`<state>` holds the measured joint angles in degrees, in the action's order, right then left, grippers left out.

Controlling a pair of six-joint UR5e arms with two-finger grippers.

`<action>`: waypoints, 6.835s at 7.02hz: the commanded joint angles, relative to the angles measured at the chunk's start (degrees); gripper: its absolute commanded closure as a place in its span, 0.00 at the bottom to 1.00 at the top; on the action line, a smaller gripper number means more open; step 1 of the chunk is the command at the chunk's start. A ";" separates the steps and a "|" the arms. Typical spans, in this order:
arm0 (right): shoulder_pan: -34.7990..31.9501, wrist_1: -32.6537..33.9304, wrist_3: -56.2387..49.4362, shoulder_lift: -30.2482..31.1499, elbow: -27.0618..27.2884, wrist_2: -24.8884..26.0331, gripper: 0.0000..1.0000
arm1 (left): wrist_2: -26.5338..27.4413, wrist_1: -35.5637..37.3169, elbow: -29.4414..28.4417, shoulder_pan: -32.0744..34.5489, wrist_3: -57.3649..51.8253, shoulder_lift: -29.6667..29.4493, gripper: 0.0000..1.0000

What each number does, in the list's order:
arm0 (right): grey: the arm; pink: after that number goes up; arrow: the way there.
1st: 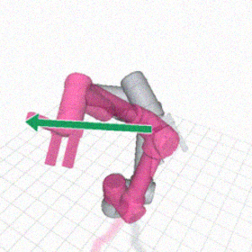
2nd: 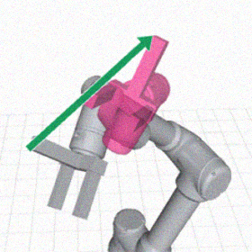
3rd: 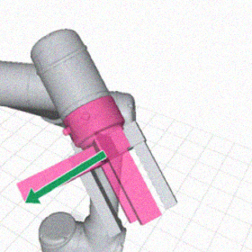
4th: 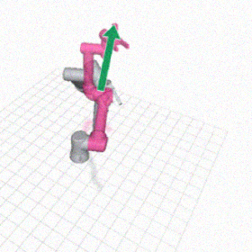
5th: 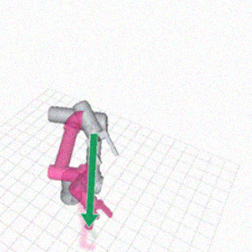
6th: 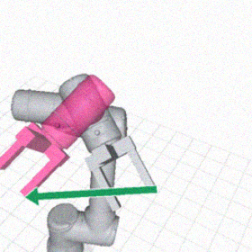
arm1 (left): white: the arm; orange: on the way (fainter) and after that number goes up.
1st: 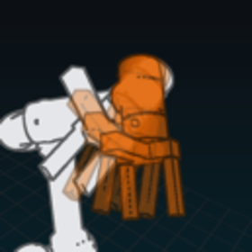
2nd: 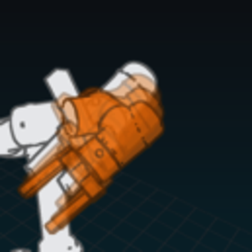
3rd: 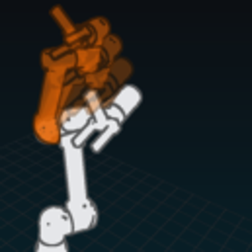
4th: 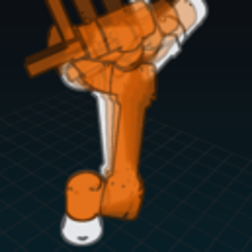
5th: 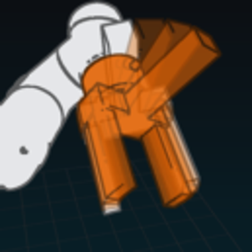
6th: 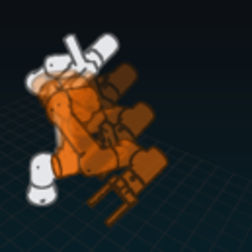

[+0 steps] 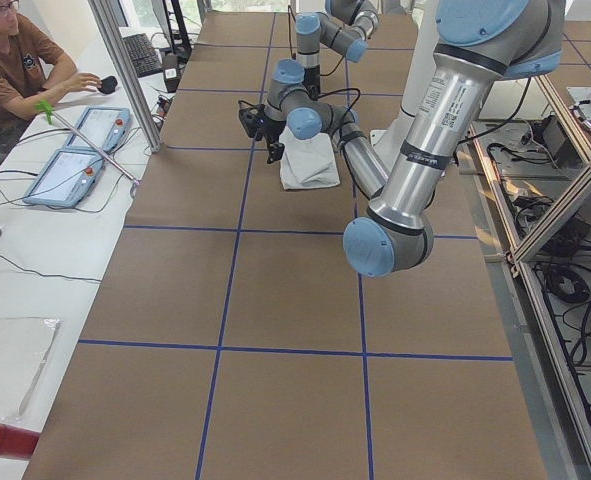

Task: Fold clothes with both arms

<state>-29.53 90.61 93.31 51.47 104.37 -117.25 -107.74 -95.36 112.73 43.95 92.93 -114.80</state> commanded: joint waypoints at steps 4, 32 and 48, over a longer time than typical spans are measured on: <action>-0.53 0.00 -0.67 0.21 0.13 0.09 0.00 | -1.94 -0.17 0.04 -1.14 0.58 -0.08 0.01; -63.11 3.96 -94.37 43.72 -8.83 -17.22 0.00 | -20.84 5.01 -7.43 46.32 -102.43 34.02 0.01; -63.11 3.96 -94.19 43.19 -8.66 -17.75 0.00 | -24.18 4.31 -8.58 46.32 -86.25 33.06 0.01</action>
<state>-92.64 94.57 -0.88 94.65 95.77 -134.95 -131.88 -91.05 104.15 90.26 6.68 -81.74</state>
